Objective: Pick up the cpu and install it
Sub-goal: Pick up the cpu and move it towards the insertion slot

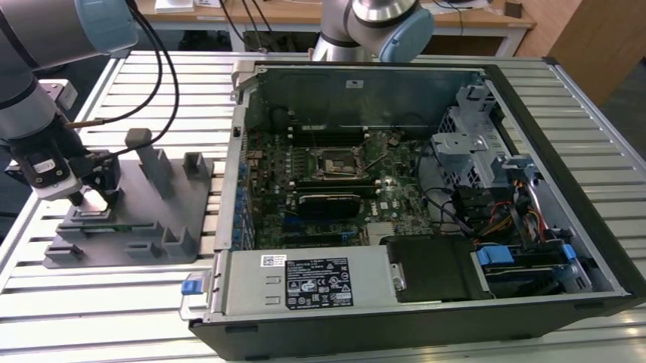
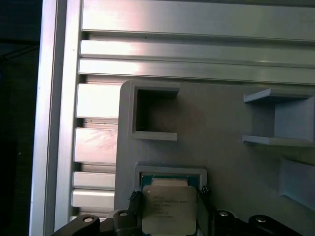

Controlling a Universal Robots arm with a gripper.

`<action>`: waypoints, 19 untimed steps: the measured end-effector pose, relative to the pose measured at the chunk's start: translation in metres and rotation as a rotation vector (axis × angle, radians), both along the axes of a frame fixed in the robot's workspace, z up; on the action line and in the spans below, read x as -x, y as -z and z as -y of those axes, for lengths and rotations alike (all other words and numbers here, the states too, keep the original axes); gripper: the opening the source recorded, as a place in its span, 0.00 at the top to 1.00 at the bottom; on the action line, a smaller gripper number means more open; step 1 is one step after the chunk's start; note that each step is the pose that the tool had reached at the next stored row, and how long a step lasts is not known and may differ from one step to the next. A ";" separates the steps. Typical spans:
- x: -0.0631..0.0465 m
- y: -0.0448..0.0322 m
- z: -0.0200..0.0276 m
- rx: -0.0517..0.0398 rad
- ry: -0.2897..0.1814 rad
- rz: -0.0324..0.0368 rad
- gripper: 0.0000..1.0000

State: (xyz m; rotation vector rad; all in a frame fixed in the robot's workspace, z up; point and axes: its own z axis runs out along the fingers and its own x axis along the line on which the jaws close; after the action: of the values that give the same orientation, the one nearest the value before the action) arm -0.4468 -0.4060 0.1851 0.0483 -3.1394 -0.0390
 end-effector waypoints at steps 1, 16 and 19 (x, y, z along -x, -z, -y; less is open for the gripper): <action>0.000 0.0000 0.0000 0.0000 0.000 -0.0001 0.47; 0.000 -0.0013 0.0001 0.0001 0.000 0.0008 0.40; 0.001 -0.0013 0.0002 0.0000 0.000 0.0034 0.41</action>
State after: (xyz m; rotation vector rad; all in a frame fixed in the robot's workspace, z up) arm -0.4477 -0.4062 0.1865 0.0486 -3.1428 -0.0389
